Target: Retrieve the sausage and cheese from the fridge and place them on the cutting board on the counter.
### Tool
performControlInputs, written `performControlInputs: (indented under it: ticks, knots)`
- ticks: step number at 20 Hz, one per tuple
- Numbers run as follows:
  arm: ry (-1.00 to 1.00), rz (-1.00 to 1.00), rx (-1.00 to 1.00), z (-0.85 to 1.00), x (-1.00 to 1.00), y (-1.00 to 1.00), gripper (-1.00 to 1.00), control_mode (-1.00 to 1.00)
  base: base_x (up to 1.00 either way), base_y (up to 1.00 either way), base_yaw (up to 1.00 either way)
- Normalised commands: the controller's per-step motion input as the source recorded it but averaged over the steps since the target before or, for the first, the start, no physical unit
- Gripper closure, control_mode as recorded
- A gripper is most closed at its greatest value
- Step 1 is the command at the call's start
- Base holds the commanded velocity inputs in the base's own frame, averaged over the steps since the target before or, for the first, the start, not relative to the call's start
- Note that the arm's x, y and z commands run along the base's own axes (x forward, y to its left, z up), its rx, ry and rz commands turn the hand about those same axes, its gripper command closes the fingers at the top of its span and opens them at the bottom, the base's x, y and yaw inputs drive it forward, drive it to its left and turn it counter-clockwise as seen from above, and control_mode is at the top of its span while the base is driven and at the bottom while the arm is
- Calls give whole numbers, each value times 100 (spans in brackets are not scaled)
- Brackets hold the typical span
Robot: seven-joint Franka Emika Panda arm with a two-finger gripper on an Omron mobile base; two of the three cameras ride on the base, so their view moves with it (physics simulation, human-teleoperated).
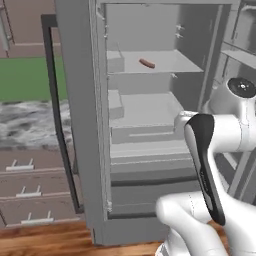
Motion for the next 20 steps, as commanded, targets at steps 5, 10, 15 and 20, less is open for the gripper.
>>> performControlInputs:
  ticks: [5, 10, 15, 20]
  knots:
    - [0, 0, 0, 0, 0, 0, 100, 100, -41, 4, 53]
    - [0, 0, 0, 0, 0, 0, 100, 100, -20, 0, 80]
    - [0, 0, 0, 0, 0, 0, 100, 100, -14, 1, 86]
    - [0, 0, 0, 0, 0, 0, 100, 100, -16, 32, 59]
